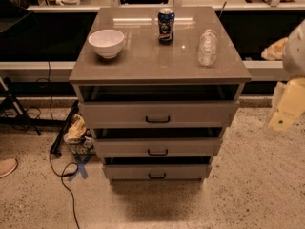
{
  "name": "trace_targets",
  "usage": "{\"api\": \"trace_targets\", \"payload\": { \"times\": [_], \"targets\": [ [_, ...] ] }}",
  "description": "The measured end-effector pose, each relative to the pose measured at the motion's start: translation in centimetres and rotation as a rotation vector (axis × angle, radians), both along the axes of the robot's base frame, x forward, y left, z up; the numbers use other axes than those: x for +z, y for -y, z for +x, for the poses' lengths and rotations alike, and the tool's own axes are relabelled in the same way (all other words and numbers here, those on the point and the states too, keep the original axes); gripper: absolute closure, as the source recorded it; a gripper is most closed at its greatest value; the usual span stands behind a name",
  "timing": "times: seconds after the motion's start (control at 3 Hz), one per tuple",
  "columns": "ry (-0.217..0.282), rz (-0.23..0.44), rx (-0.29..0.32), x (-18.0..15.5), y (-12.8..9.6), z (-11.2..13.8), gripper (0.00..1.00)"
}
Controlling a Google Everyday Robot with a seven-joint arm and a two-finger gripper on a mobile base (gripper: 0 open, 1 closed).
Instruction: Open middle drawer
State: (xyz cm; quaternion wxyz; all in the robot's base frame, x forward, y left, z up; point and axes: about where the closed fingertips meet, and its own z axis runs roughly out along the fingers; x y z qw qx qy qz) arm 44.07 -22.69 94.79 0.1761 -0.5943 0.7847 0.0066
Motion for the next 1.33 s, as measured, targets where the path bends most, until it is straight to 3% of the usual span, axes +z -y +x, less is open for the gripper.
{"api": "trace_targets", "payload": {
  "times": [0.67, 1.0, 1.33],
  "targets": [
    [-0.13, 0.331, 0.045, -16.7, 1.0, 0.8, 0.0],
    [-0.223, 0.408, 0.094, -24.6, -1.7, -0.1, 0.0],
    [-0.225, 0.411, 0.097, -24.7, -1.7, -0.1, 0.0]
  ]
}}
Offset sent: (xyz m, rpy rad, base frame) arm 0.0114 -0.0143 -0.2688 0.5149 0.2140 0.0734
